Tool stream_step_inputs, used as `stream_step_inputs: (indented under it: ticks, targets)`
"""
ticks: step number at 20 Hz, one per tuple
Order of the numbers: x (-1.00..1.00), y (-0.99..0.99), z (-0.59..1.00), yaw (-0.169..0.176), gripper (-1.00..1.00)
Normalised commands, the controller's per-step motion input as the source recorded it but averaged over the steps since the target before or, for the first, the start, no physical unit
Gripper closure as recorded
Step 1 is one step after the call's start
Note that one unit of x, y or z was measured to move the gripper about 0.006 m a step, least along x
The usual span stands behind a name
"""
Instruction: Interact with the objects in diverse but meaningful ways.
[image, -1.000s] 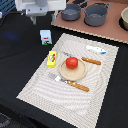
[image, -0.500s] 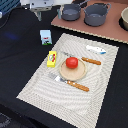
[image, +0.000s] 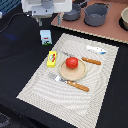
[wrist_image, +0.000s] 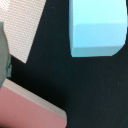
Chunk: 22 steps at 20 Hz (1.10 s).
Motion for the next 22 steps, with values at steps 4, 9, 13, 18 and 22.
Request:
stream_step_inputs:
  ticks: [4,9,13,18,22]
  targets:
    - [-0.25,0.00,-0.26,0.002,-1.00]
    - [-0.25,-0.01,-0.29,0.000,-1.00]
    - [-0.31,-0.07,-0.33,0.000,-1.00]
    - [-0.41,-0.12,-0.36,0.000,-1.00]
    - [-0.37,-0.09,-0.31,0.000,-1.00]
